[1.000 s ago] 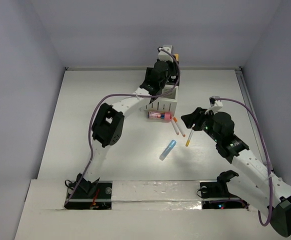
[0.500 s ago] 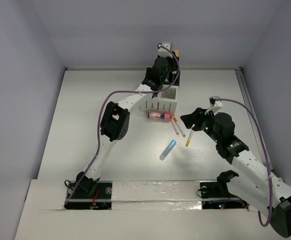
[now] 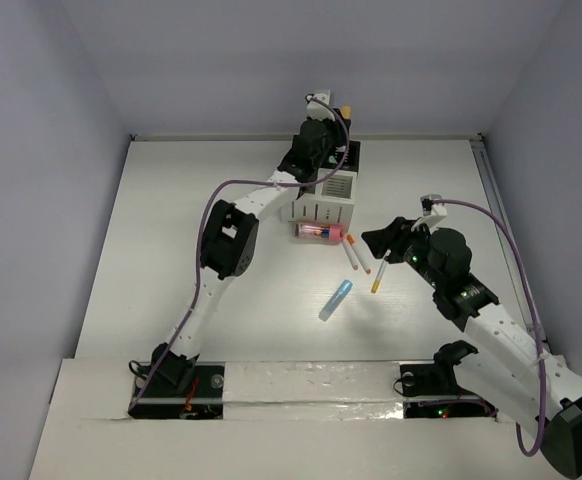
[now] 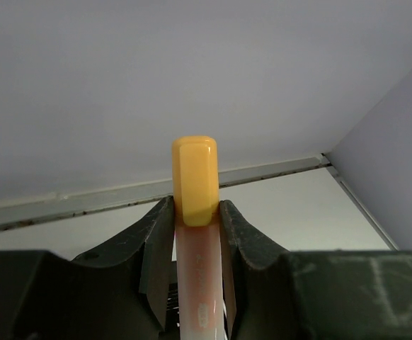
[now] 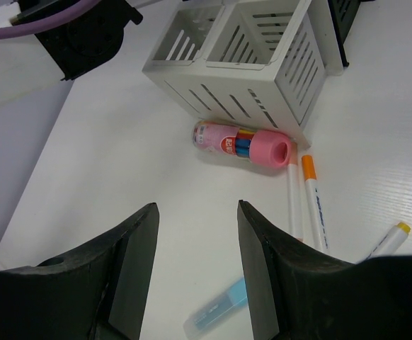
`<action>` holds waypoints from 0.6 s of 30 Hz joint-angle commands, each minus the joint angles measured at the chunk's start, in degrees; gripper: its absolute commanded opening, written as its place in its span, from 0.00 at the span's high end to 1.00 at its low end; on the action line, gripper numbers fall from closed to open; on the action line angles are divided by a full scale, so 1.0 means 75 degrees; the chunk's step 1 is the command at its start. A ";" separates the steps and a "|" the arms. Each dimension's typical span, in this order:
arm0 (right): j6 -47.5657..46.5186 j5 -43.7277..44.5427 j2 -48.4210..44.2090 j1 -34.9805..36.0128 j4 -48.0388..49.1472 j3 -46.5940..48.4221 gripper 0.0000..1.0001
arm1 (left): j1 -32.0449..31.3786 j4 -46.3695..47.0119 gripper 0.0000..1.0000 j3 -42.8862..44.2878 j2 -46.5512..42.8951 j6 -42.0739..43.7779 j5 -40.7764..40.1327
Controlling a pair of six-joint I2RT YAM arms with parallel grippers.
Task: Sort the stationery into containers
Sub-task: Place the pen in the storage box.
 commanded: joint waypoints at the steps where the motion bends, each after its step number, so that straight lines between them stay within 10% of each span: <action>1: 0.0046 -0.0070 -0.0069 0.0032 0.0497 -0.0004 0.46 | -0.0035 0.0790 0.89 -0.0130 0.0029 -0.0078 0.0246; 11: 0.0046 -0.0046 -0.0069 0.0032 0.0497 -0.0015 0.46 | -0.0035 0.1435 0.78 -0.1161 -0.0287 0.0050 0.0211; 18: 0.0047 -0.0023 -0.0069 0.0032 0.0486 -0.0004 0.46 | -0.0035 0.1705 0.36 -0.1712 -0.0966 0.0366 0.0095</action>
